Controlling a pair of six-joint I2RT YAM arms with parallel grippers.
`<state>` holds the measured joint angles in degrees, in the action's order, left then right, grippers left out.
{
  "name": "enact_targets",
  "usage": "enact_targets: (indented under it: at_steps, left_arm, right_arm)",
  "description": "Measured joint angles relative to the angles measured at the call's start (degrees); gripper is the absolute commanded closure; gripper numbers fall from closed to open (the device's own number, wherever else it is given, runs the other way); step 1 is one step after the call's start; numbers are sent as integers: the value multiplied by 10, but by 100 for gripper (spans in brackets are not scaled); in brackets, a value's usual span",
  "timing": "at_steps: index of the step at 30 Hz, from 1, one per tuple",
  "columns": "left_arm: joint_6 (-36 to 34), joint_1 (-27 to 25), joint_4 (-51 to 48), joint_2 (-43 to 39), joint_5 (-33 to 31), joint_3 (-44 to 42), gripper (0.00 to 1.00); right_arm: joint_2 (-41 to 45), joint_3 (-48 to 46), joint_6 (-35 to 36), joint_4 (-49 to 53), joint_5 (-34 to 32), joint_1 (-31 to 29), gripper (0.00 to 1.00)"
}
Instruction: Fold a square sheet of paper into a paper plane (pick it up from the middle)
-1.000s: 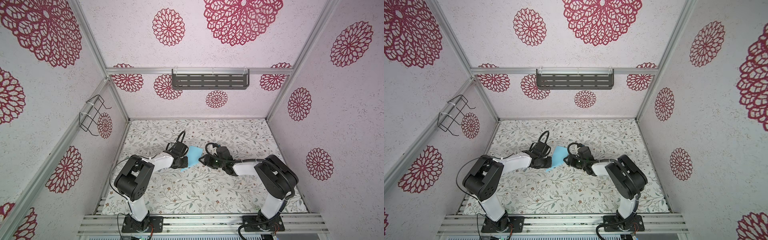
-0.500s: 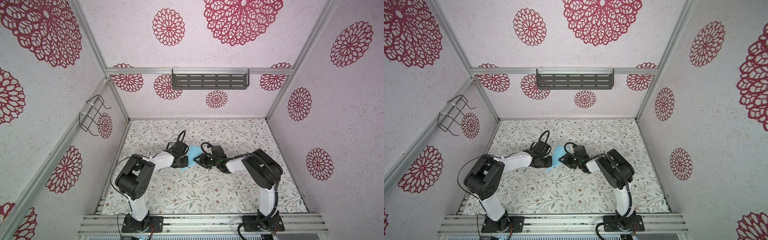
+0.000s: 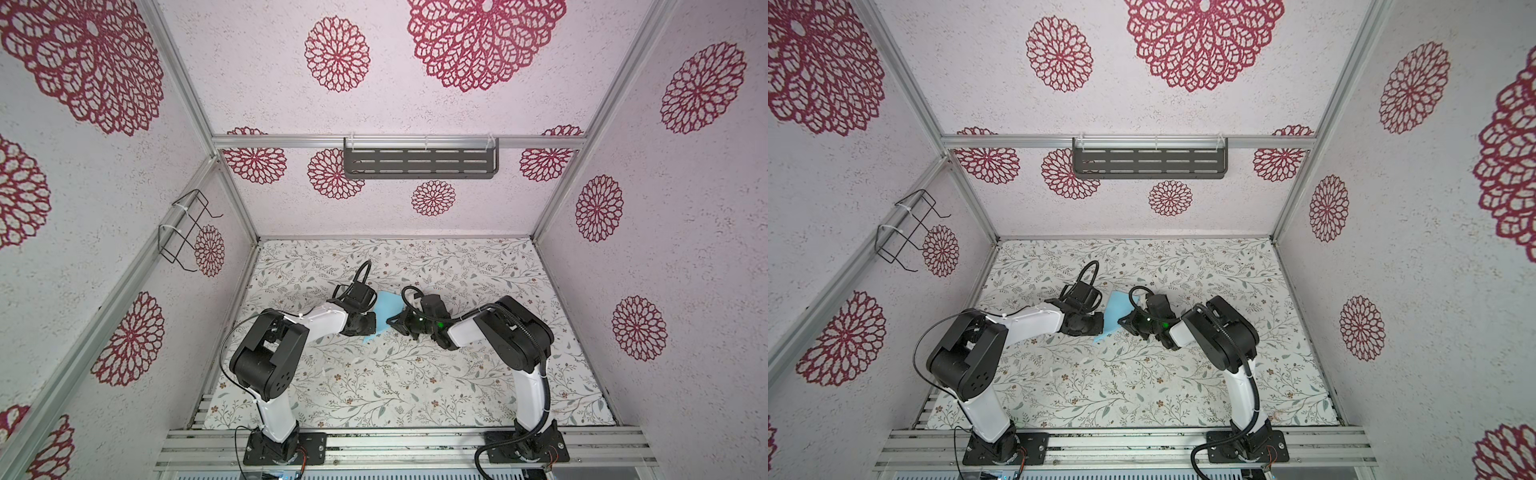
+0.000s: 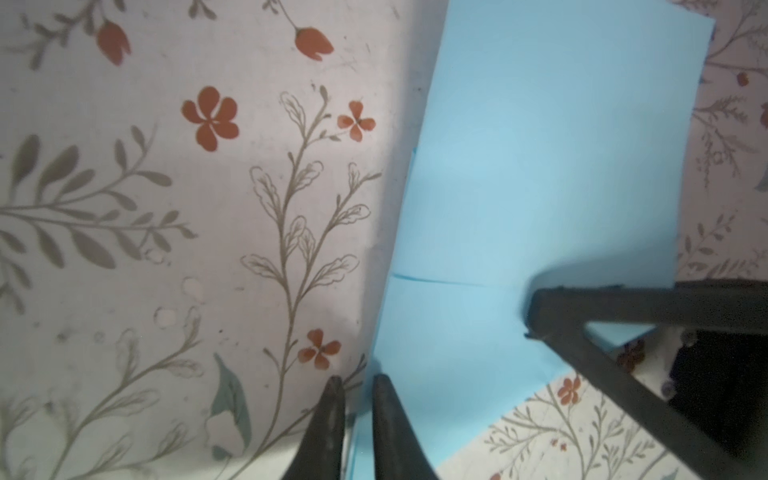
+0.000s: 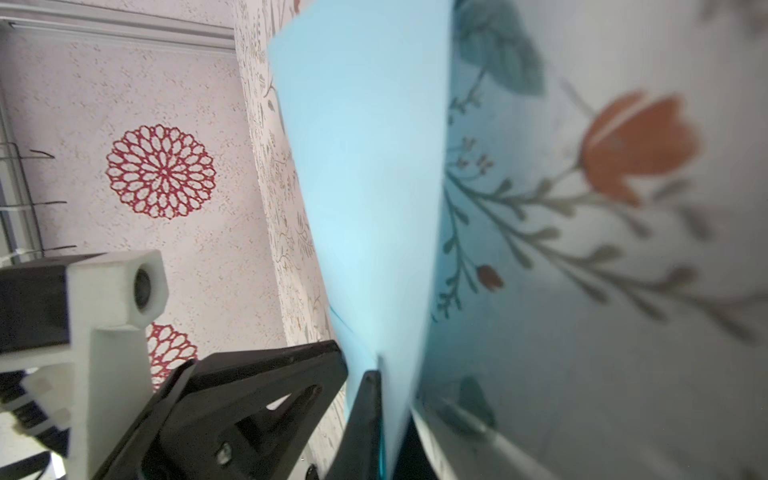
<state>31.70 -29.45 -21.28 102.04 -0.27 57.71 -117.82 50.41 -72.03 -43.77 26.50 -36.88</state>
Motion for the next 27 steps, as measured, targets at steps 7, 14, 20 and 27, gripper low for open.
enact_targets:
  at_steps: [7, 14, 20, 27]
  left_arm:
    - [2, -2, 23, -107, 38, -10, 45]
    - [-6, -44, 140, -169, 73, -81, 21]
    - [-53, -111, 224, -164, 72, -124, 19]
    - [-127, -138, 291, -110, 67, -119, 23]
  right_arm:
    - [91, -72, 9, 26, -56, 12, 100]
    - [212, -161, 10, 43, -104, 37, 100]
    - [261, -197, -2, 80, -126, 45, 100]
    - [264, -189, -29, 96, -128, 45, 99]
